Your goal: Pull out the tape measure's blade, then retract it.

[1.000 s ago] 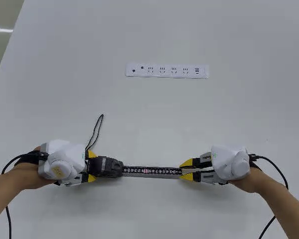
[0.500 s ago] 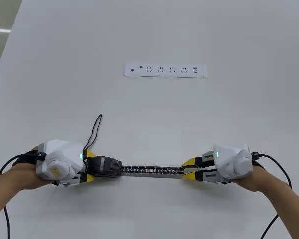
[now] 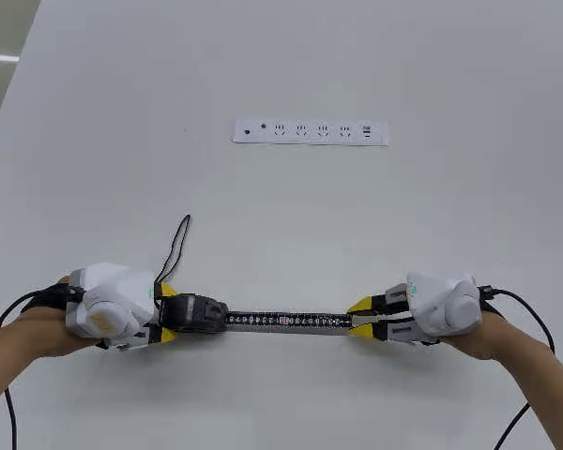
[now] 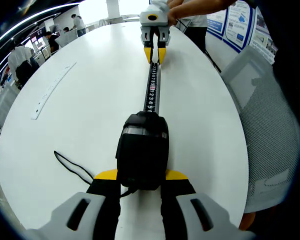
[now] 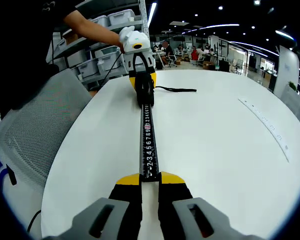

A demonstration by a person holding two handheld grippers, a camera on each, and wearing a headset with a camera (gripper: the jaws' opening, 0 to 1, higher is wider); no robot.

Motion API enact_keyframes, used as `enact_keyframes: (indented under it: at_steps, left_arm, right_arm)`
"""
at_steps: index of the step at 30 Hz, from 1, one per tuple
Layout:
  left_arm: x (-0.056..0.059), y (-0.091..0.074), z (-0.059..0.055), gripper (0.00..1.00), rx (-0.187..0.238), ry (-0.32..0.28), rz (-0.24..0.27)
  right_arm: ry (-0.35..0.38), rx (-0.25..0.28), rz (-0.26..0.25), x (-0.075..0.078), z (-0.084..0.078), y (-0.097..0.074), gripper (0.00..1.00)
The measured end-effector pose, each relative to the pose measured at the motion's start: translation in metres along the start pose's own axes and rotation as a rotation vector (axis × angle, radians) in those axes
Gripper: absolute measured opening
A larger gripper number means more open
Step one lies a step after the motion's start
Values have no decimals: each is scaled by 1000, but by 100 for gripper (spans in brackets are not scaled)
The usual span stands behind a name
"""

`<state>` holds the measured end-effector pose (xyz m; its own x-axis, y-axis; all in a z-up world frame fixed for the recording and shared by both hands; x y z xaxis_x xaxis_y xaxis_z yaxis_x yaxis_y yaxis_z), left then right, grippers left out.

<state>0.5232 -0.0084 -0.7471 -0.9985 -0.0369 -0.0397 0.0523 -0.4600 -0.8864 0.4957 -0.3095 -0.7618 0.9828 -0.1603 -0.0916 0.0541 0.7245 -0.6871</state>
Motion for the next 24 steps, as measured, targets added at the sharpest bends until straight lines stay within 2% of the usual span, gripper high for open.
enact_keyframes:
  at_steps: [24]
  left_arm:
    - [0, 1, 1, 26, -2, 0, -1]
  right_arm:
    - [2, -7, -4, 1, -9, -11, 9]
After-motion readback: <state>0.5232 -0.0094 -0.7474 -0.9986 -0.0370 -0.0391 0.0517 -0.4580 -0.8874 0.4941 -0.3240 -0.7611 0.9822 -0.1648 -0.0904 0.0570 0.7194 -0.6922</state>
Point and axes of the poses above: the centre of the closed fingertips' face, and the gripper's own axes: y roughly forward along the fingers, x roughly to its right, z roughly out of its top, the point moved 5 cm from there along -y, roughly backward along the fingers, and after that the axes turned 3 degrees about -x, right-handed, at the moved point
